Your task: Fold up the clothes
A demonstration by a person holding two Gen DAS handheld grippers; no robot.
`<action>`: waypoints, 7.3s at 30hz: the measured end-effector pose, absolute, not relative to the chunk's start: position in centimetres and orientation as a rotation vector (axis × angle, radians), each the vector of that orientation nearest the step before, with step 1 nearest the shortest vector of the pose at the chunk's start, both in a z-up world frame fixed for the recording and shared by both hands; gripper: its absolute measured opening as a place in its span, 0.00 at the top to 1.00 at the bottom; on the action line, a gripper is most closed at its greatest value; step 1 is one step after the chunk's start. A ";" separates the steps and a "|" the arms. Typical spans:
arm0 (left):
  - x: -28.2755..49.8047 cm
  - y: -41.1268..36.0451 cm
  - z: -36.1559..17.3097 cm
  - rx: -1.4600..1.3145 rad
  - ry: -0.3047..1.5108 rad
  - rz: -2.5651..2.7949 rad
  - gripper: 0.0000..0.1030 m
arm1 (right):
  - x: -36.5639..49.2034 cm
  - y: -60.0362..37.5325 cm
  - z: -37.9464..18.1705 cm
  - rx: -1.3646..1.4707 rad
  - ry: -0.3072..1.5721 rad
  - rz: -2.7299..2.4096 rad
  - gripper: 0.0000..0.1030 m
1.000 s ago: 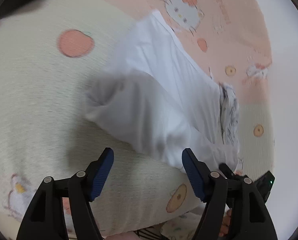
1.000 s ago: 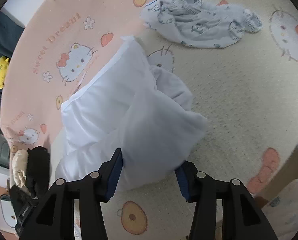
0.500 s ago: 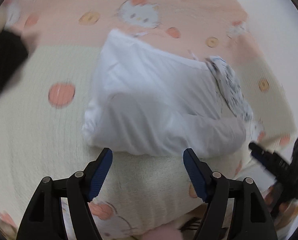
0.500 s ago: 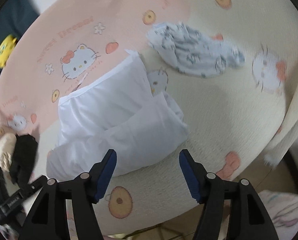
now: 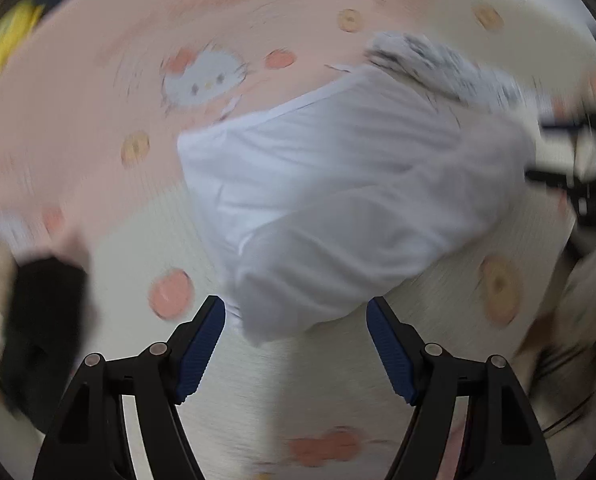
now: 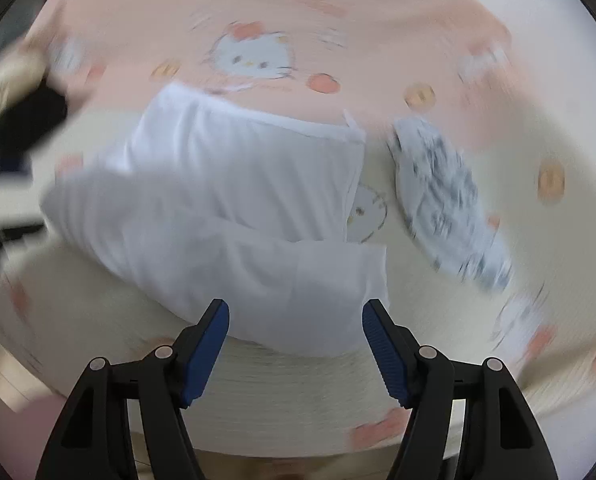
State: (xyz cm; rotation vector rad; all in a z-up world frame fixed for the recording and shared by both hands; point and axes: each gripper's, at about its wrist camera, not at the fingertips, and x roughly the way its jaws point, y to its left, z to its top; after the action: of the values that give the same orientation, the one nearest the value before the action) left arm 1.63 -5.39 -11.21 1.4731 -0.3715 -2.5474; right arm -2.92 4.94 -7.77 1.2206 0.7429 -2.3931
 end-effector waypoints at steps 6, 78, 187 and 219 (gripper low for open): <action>2.9 -2.0 -14.1 1.385 -1.104 -2.378 0.30 | 0.5 2.8 -11.3 0.899 1.471 -2.172 0.33; -3.2 -3.9 -17.4 1.743 -1.018 -2.436 0.63 | -4.9 4.6 -16.5 0.841 1.625 -1.618 0.58; -5.8 -18.5 -10.0 1.147 1.039 -2.354 0.25 | -20.7 11.6 -11.2 1.532 -0.066 -2.302 0.43; -3.2 -17.3 -17.9 0.814 1.731 -2.074 0.25 | -20.3 12.7 -17.6 1.438 -1.155 -2.064 0.29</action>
State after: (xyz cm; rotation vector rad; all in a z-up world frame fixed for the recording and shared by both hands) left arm -3.23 -17.28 -17.89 0.8135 1.7312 -2.0744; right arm -20.26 12.75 -17.56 1.4383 -1.1549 -2.0636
